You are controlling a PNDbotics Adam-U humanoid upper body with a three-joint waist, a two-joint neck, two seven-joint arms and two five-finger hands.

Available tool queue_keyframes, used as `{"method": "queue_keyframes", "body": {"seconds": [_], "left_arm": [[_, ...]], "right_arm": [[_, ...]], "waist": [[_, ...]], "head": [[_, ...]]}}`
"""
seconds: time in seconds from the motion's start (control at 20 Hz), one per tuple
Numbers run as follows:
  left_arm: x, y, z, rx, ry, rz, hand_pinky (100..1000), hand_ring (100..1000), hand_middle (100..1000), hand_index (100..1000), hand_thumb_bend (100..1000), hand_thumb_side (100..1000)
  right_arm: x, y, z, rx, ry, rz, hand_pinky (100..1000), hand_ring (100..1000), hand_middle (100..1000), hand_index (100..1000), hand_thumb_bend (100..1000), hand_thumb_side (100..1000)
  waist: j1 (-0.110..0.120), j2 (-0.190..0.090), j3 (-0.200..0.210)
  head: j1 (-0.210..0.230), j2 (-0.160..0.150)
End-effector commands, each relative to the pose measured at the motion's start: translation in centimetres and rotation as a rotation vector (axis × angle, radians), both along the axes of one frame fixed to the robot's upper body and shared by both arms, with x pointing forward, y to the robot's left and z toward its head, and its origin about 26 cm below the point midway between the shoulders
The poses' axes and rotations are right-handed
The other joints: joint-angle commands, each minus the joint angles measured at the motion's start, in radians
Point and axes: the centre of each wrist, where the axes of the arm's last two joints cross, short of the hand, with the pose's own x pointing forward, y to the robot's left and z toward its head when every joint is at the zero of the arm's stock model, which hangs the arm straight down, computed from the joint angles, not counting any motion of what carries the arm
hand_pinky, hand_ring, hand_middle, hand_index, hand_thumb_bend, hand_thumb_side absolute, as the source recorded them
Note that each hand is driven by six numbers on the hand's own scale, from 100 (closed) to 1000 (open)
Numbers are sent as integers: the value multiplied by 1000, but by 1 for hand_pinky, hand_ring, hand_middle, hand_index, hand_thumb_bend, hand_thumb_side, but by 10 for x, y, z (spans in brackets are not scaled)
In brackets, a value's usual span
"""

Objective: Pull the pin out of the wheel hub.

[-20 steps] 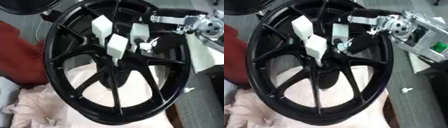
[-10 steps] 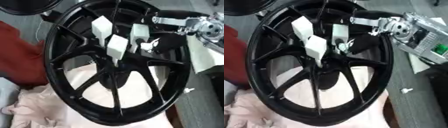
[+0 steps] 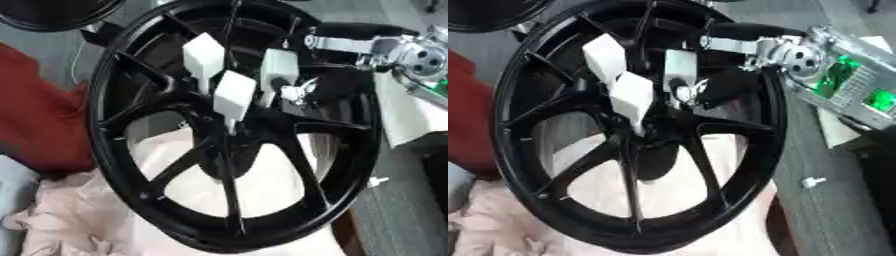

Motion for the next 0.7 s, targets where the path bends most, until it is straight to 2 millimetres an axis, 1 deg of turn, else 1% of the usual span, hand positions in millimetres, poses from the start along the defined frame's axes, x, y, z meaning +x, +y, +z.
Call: {"method": "queue_keyframes", "body": {"seconds": [0.05, 0.15, 0.25, 0.3, 0.35, 0.4, 0.6, 0.7], "left_arm": [[-2, 0, 8, 23, -27, -10, 711, 610, 503, 710, 100, 841], [-2, 0, 8, 23, -26, -9, 711, 610, 503, 710, 100, 840], [-2, 0, 8, 23, -25, -9, 711, 610, 503, 710, 100, 840], [-2, 0, 8, 23, -25, -10, 711, 611, 503, 710, 100, 840], [-2, 0, 8, 23, -25, -11, 711, 611, 503, 710, 100, 840], [-2, 0, 8, 23, -26, -11, 711, 611, 504, 710, 100, 837], [-1, 0, 9, 20, -30, -13, 712, 612, 505, 710, 100, 833], [-1, 0, 9, 19, -29, -14, 712, 613, 505, 710, 100, 833]], "right_arm": [[-3, -5, 10, -15, -17, -11, 967, 1000, 706, 863, 100, 545], [-3, -5, 11, -12, -13, -9, 963, 1000, 683, 846, 100, 541], [-3, -5, 12, -10, -10, -9, 963, 1000, 683, 846, 100, 541], [-3, -6, 12, -9, -8, -8, 954, 1000, 642, 811, 100, 530], [-3, -6, 12, -6, -5, -9, 954, 1000, 642, 811, 100, 530], [-3, -7, 12, -2, -4, -10, 944, 1000, 609, 780, 100, 512], [-3, -9, 14, 24, -14, -20, 919, 998, 547, 709, 100, 469], [-3, -9, 13, 37, -17, -21, 909, 957, 512, 662, 100, 483]], "waist": [[-5, 0, 0], [-6, -1, 1], [-6, -2, 1], [-6, -2, 0], [-6, -2, 0], [-6, -3, 0], [-4, -4, 2], [-3, -5, 2]], "head": [[-3, -12], [-3, -11], [-3, -10], [-2, -10], [-2, -10], [-2, -9], [-4, -11], [-6, -11]]}}
